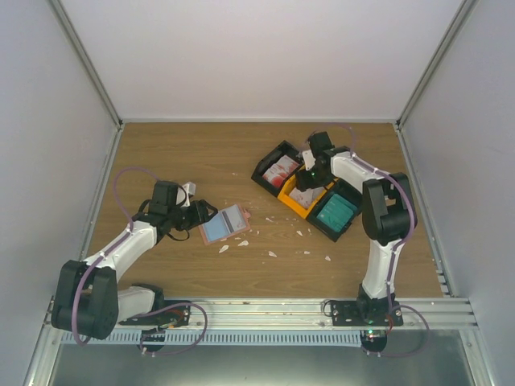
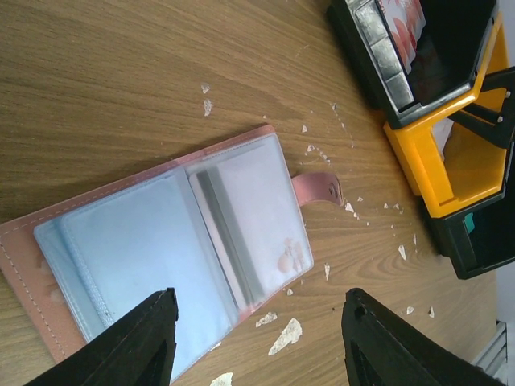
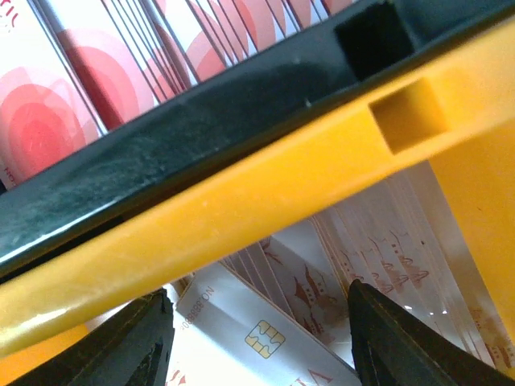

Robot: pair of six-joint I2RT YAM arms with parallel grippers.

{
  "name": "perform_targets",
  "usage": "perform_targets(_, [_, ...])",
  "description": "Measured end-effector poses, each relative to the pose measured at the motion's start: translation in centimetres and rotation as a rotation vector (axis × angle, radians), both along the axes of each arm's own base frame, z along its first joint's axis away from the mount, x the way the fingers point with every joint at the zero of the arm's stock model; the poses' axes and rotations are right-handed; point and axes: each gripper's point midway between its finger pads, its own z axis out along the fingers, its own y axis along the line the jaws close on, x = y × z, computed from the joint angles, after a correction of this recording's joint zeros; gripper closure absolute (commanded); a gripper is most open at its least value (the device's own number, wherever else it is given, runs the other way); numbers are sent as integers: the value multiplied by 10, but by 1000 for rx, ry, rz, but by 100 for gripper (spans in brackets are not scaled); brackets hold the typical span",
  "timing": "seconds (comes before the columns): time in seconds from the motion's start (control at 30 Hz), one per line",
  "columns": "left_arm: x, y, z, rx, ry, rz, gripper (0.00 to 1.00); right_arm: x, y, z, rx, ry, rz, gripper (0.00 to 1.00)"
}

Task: Put the credit cards into the card holder
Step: Pick up the credit card from the storage box.

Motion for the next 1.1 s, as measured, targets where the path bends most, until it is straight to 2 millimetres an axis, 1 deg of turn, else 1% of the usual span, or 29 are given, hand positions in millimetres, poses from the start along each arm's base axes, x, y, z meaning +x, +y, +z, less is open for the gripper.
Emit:
perform_targets(0.3, [1, -1, 1, -7, -4, -4, 42, -9, 5, 10, 49, 8, 20, 52])
perform_targets(0.57, [1, -2, 1, -13, -4, -5, 42, -22, 12, 23, 111, 17, 33, 66])
perform_targets(0.8, [1, -2, 1, -14, -3, -3, 42, -37, 19, 28, 170, 40, 45, 69])
perform_targets(0.9, [1, -2, 1, -14, -2, -3, 42, -42, 20, 28, 182, 47, 48, 77])
perform_targets(0.97, [1, -2, 1, -15, -2, -3, 42, -44, 20, 25, 188, 53, 46, 87])
perform_targets(1.03, [1, -2, 1, -16, -2, -4, 41, -46, 20, 22, 192, 61, 39, 93])
perform_targets(1.1, [1, -3, 2, -18, -2, -6, 41, -46, 21, 21, 198, 59, 31, 97])
